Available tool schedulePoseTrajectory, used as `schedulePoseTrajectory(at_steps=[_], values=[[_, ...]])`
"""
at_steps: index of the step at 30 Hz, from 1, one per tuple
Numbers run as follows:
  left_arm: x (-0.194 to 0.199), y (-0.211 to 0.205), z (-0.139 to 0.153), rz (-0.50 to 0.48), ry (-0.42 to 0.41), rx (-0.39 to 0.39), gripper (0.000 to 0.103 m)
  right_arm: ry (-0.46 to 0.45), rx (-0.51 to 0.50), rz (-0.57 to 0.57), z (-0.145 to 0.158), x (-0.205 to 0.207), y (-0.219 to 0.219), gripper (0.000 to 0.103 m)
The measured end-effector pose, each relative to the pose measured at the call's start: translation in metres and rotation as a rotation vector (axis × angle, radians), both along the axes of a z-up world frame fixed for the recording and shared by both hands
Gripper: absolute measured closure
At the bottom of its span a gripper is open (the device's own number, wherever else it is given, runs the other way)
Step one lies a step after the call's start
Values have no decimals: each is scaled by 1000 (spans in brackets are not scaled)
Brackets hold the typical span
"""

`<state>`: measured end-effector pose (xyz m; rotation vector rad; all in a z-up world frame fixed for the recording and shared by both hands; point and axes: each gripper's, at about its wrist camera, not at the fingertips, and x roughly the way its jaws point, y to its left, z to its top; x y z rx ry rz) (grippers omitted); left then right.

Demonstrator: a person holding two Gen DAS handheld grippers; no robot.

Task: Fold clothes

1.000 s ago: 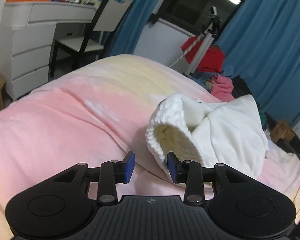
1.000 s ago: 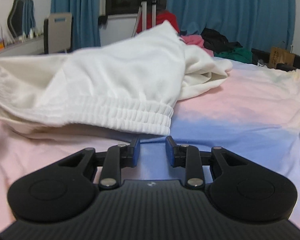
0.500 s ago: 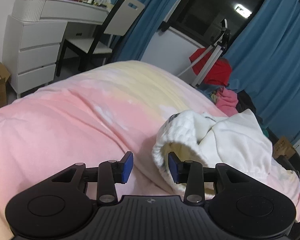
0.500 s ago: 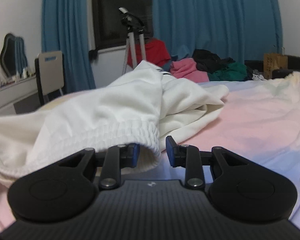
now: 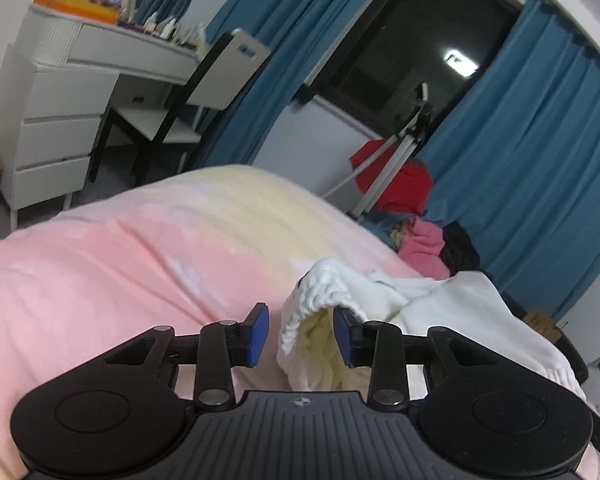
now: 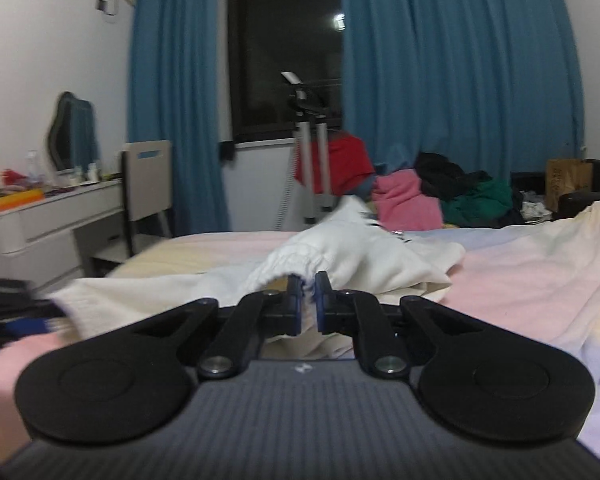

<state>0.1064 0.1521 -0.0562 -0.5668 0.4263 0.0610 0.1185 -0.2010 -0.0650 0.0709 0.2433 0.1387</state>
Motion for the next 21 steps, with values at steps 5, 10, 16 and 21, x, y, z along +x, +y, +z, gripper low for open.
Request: schedulePoseTrajectory(at_steps=[5,10,16,21], values=[[-2,2,0,3,22,-1,71,195,19,55,-13,-35,2,93],[-6,-1,-1,-19,74,4,70,546,265,170,-62,-27,-8,94],[-30,-5,10,-59,97,59,36,365,342,130,-30,-35,-27,91],[-37,0,13,-83,64,-5,19,321,491,-47,-38,-29,-67,90]])
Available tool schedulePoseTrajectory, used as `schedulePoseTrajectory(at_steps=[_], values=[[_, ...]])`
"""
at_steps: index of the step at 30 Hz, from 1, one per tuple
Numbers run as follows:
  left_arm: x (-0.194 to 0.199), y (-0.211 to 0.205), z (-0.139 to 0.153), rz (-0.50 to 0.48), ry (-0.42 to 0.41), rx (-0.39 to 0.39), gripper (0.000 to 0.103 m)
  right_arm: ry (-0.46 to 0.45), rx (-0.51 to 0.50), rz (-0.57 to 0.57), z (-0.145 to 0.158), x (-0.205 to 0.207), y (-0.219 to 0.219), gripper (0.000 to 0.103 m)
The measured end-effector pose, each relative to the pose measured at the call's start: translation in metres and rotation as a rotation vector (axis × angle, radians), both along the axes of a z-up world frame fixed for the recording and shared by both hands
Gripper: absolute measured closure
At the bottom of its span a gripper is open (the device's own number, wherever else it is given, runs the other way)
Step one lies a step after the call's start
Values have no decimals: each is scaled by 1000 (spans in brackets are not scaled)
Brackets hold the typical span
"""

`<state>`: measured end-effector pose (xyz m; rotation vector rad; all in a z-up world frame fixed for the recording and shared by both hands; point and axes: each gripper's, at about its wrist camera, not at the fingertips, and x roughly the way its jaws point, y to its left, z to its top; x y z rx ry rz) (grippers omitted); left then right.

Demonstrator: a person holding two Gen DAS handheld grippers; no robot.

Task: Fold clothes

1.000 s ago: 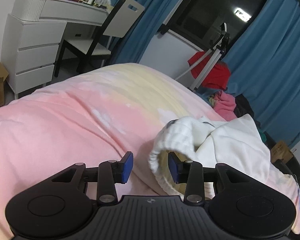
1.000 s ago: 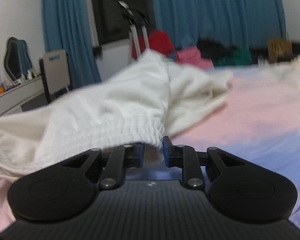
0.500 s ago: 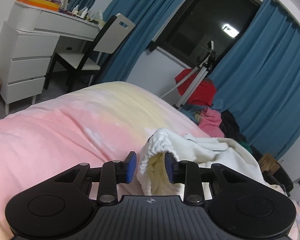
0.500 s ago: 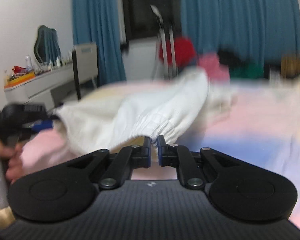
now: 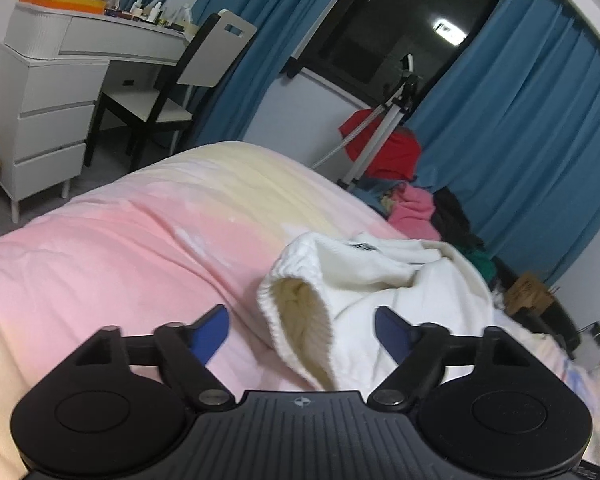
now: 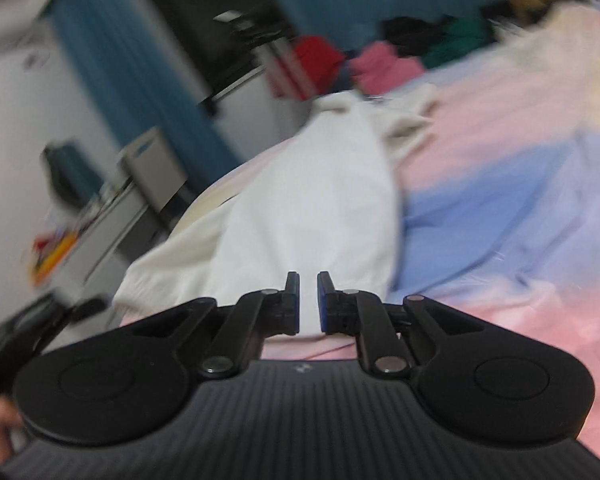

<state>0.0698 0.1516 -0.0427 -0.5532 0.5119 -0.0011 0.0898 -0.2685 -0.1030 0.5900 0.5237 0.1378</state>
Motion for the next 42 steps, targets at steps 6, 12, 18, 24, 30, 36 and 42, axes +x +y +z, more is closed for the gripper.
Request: schedulePoseTrajectory(at_steps=[6,12,18,24,30,36,42], values=[[35,6,-22,52,28,-82,19,82,169,-83,-35,26,-21,36],[75,18,-47,62,47,-143,27,118,231,-79,-71,67,-23,34],[101,24,-61,25,45,-184,72,87,232,-31,-82,79,-16,63],[121,30,-10,21,-7,-8,88,-29,235,8,-54,51,10,84],[157,74,61,67,-56,59,89,-51,292,192,-40,41,86,87],[220,136,109,174,-1,238,89,-19,498,334,-52,71,202,92],[283,202,78,274,121,312,88,33,496,489,-74,108,312,92]])
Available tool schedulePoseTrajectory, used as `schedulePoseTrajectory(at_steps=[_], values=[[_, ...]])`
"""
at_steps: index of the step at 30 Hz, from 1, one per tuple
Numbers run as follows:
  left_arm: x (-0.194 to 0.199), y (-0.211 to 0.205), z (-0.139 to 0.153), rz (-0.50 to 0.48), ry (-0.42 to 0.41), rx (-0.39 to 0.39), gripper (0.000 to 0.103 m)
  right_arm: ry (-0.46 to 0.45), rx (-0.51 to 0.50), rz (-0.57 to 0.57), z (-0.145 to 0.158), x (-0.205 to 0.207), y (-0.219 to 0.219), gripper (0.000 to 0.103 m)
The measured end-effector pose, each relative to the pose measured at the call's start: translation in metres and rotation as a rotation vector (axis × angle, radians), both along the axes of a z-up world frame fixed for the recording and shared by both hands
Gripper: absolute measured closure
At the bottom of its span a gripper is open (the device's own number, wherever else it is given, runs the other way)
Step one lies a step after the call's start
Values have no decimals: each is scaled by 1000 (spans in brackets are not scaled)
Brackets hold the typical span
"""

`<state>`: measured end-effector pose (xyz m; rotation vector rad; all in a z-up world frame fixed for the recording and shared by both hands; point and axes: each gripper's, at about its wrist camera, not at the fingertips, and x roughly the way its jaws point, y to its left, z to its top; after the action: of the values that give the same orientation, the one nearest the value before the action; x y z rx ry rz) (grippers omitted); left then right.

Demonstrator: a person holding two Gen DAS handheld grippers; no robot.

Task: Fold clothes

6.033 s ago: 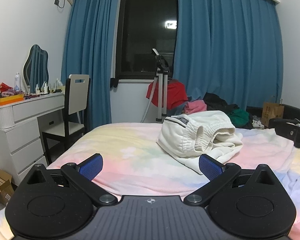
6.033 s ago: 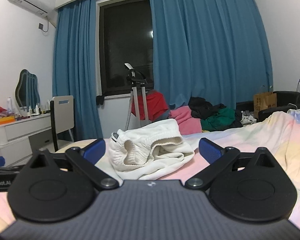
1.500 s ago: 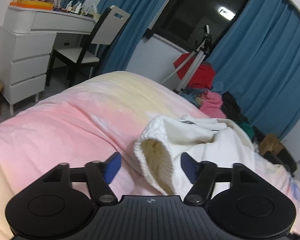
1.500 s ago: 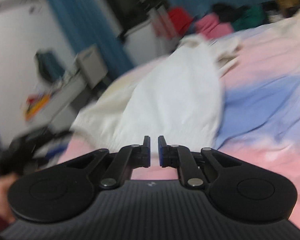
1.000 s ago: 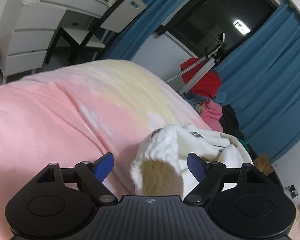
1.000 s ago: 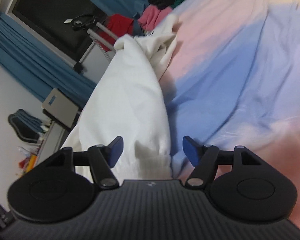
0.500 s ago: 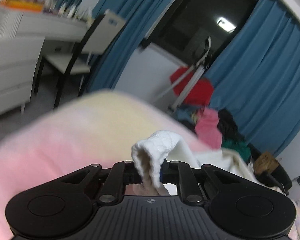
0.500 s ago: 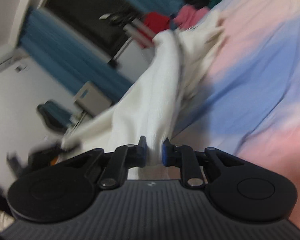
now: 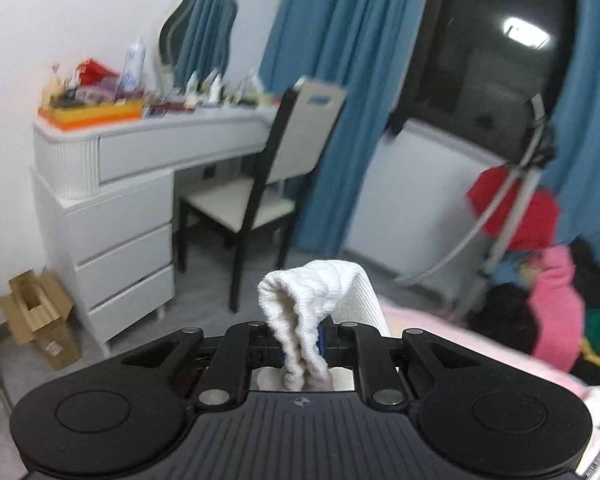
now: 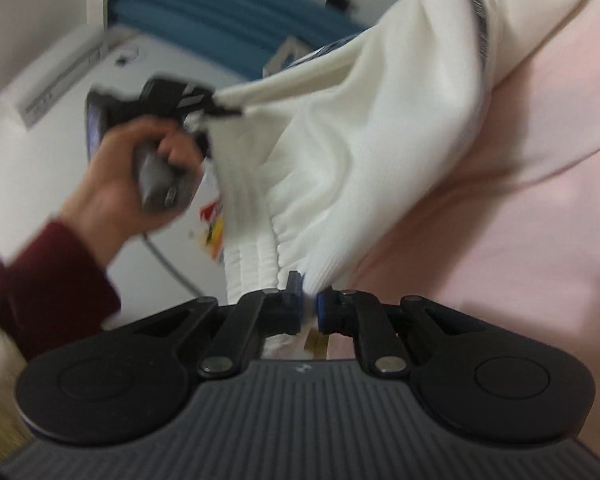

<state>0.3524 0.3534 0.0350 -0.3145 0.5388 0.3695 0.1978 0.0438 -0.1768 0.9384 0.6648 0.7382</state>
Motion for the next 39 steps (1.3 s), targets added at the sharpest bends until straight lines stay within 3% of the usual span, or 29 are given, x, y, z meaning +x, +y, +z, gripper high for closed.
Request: schedulePoseTrajectory(at_steps=[5,7,9,10,12,13,14,17,22,27,32,39], values=[[22,15,-55,-9,59,19,84,8,-106,29,-7,20,24,91],[21,18,-67,-17,69,12,75,-4,-139,45,-3,19,23,90],[16,21,-72,-27,81,-11,53,-23,-177,68,5,18,20,87],[12,23,-72,-32,85,-22,49,-40,-208,77,10,17,20,79],[-4,22,-69,-49,83,-37,33,-83,-270,77,22,13,17,49],[-14,20,-65,-54,72,-33,25,-108,-287,67,28,8,14,25],[-27,16,-58,-54,53,-13,12,-133,-301,56,36,2,10,17],[-68,0,-36,-71,-18,59,3,-200,-342,28,59,-16,-14,18],[-129,-41,0,-144,-72,91,3,-307,-444,-43,108,-51,-62,18],[-200,-113,27,-254,-159,104,3,-424,-546,-134,155,-90,-127,19],[-264,-191,32,-369,-244,69,2,-484,-650,-248,170,-126,-203,19],[-319,-277,7,-461,-298,62,1,-494,-738,-369,162,-127,-251,19]])
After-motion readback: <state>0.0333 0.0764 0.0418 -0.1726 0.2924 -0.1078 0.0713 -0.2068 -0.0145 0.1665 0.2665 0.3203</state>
